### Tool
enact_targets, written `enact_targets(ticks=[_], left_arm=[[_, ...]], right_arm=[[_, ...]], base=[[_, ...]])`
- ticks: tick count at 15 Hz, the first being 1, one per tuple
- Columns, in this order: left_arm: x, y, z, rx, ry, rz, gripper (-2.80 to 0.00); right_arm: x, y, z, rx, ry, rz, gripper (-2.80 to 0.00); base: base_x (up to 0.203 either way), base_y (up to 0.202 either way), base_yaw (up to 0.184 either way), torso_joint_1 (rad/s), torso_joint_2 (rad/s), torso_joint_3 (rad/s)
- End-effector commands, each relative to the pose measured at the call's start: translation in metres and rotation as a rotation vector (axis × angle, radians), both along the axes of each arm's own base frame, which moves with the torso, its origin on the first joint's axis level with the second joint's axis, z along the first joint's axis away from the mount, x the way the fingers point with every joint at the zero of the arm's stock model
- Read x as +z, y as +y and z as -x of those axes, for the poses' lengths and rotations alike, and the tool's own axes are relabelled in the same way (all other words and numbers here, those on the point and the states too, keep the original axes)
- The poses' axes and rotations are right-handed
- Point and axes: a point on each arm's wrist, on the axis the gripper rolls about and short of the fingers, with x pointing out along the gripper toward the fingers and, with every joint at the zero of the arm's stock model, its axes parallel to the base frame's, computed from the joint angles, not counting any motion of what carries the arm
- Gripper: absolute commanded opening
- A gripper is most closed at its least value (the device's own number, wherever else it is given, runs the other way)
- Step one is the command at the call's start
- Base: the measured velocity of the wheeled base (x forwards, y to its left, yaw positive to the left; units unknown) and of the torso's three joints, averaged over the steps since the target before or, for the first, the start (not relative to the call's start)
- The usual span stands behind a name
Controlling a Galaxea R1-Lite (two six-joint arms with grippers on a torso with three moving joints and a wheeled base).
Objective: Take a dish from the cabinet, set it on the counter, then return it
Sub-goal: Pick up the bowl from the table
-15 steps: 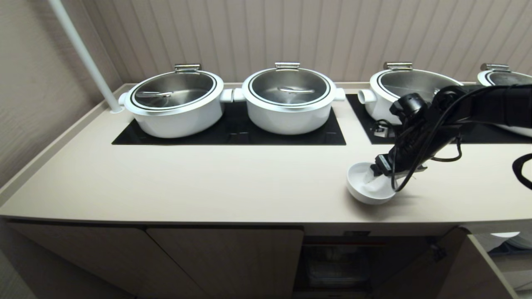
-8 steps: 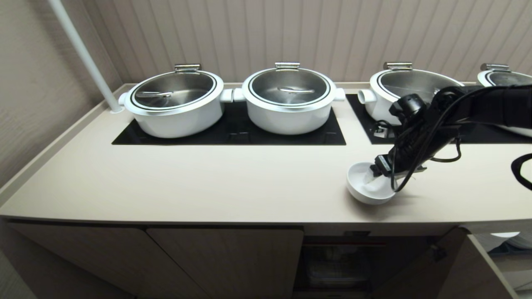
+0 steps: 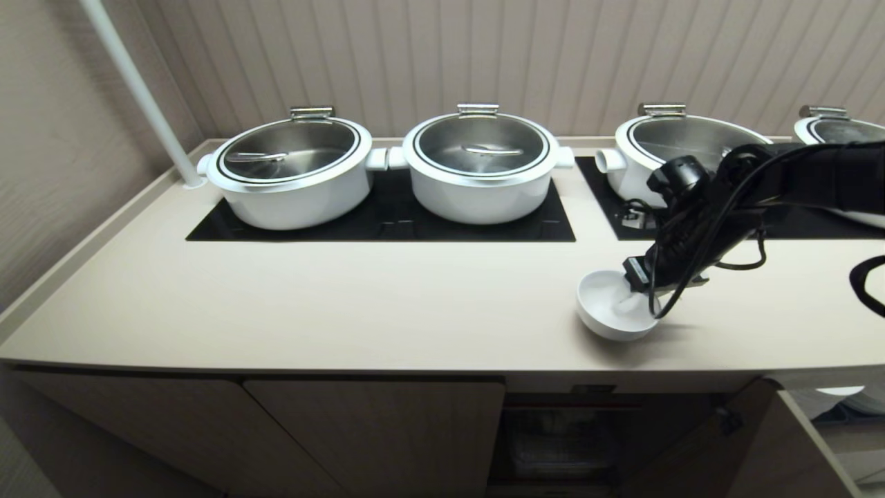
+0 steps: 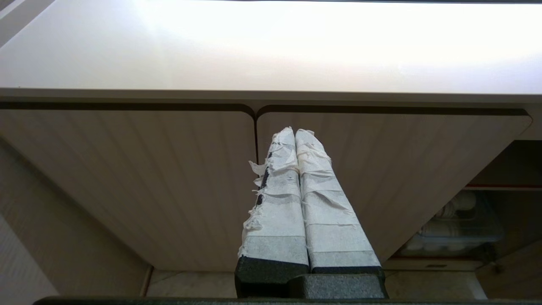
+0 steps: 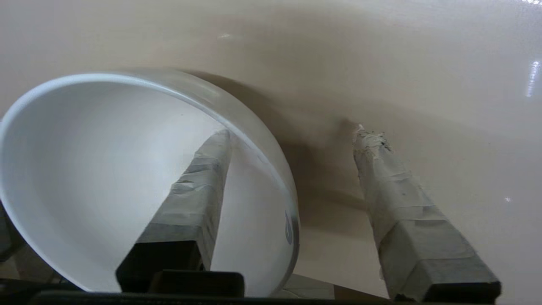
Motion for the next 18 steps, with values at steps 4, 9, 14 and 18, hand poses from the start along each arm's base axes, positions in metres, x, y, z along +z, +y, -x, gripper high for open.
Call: enact_targets(ticks=[4, 9, 14, 18], left_arm=[[0.0, 0.0, 0.0, 0.0, 0.0, 0.0, -2.8], [0.0, 0.0, 0.0, 0.0, -0.001, 0.001, -2.8], [0.0, 0.0, 0.0, 0.0, -0.001, 0.001, -2.8], [0.0, 0.0, 0.0, -0.001, -0.001, 0.001, -2.8]], right_arm=[[0.001, 0.002, -0.002, -0.036, -0.018, -0.026, -2.8], [0.003, 0.003, -0.001, -0.036, -0.023, -0.027, -2.8], [0.009, 0.003, 0.003, -0.04, -0.031, -0.032, -2.8], [0.014, 0.001, 0.011, -0.063, -0.028, -0.044, -2.8]], base=[[0.0, 0.0, 0.0, 0.0, 0.0, 0.0], [0.0, 0.0, 0.0, 0.0, 0.0, 0.0], [0.0, 0.0, 0.0, 0.0, 0.0, 0.0], [0.0, 0.0, 0.0, 0.0, 0.0, 0.0]])
